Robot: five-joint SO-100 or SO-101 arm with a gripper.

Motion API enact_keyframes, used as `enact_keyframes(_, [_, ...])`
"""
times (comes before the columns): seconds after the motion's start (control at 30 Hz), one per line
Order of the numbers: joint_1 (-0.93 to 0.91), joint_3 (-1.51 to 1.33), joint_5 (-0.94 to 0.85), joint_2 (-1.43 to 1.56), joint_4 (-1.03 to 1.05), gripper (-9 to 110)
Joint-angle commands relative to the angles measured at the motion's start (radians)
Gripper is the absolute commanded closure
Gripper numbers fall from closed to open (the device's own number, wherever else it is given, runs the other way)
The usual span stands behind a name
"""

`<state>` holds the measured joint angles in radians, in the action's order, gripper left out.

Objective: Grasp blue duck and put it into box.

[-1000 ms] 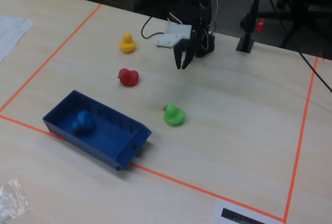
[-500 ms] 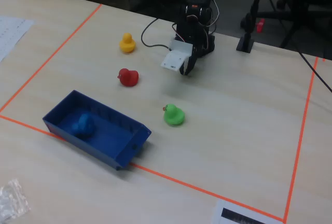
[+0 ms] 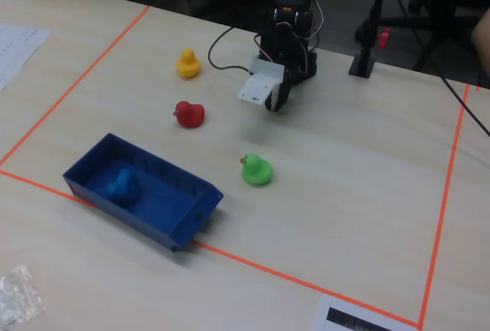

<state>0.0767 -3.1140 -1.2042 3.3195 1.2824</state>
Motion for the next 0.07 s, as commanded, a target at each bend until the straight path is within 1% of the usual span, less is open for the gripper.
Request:
enact_keyframes(0.0, [-0.005,0.003,-0.008,-0.009,0.021,98])
enact_keyframes(0.03, [-0.005,0.003,-0.008,-0.009,0.021,98])
